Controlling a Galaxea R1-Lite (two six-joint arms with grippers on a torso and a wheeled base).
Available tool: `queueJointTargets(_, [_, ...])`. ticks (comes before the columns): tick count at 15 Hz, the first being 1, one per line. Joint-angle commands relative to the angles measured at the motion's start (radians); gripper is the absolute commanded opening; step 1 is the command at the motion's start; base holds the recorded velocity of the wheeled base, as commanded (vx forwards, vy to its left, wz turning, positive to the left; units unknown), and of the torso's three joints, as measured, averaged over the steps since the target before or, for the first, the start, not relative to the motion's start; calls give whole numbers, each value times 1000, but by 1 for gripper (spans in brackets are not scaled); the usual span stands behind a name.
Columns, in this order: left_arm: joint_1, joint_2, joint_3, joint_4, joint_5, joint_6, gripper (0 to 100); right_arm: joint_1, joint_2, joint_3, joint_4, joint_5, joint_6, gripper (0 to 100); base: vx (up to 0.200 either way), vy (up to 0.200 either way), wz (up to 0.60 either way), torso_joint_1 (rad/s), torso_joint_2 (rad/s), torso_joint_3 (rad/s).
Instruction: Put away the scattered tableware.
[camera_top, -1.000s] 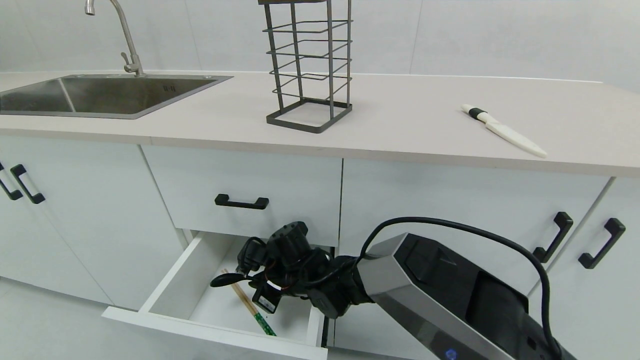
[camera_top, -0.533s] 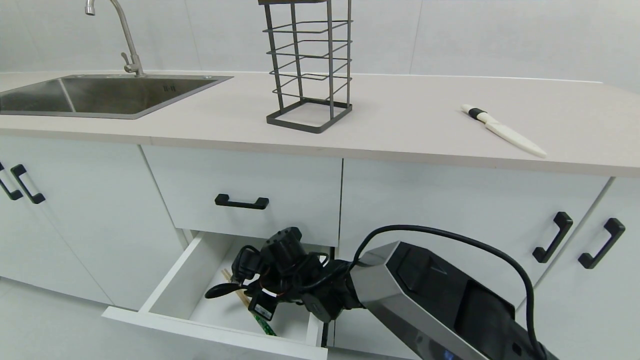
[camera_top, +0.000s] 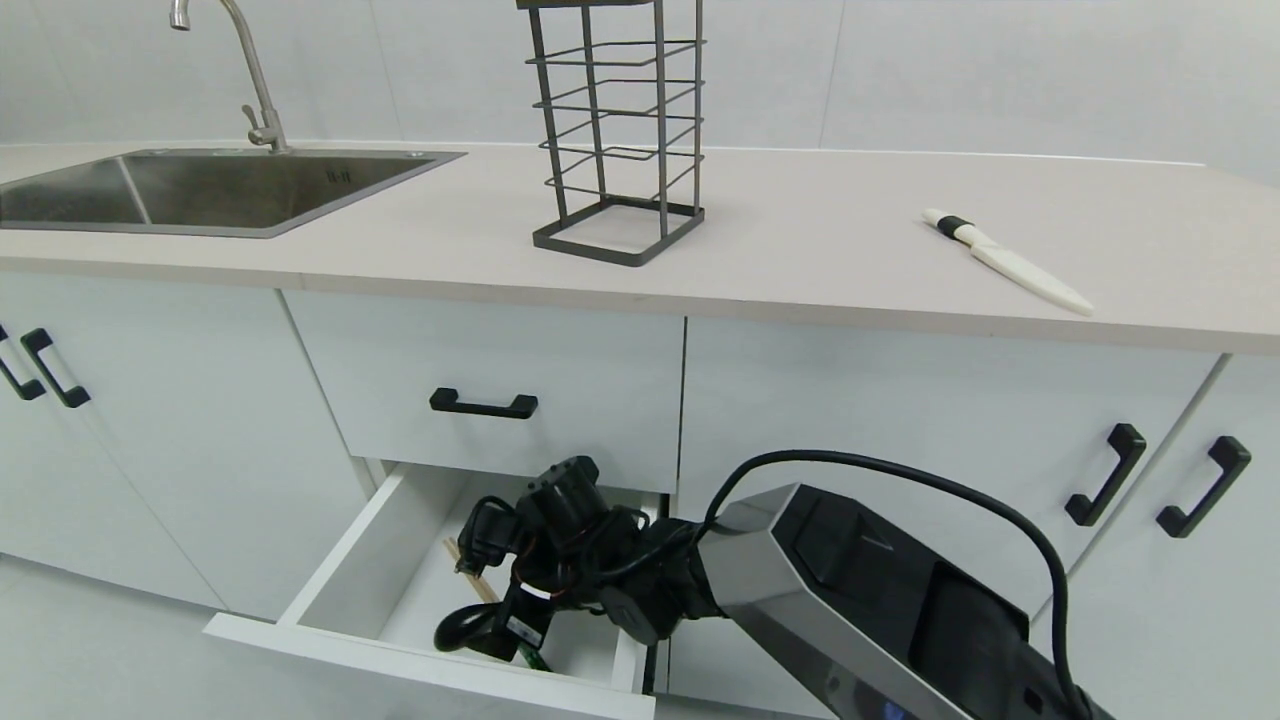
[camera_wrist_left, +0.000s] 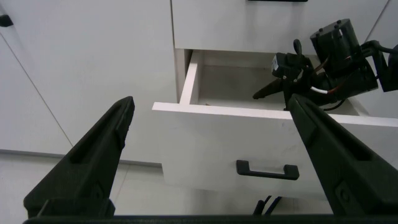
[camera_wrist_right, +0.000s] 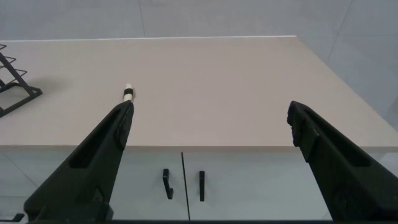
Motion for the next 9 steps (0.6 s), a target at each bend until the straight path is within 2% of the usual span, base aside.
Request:
queueJointTargets(1, [0,1,0,0,0,0,100,11,-70,5,5,-4,-1,100,0,0,0,0,0,0])
queueJointTargets(5, [2,1,0,0,0,0,100,36,-188,67,2,-5,-3,100,0,0,0,0,0,0])
queueJointTargets(7, [2,1,0,0,0,0,100,53,-302,242,-76,-7,-3,100,0,0,0,0,0,0])
queueJointTargets(9, [0,1,0,0,0,0,100,56,-394,445,-234,-13,2,100,0,0,0,0,0,0])
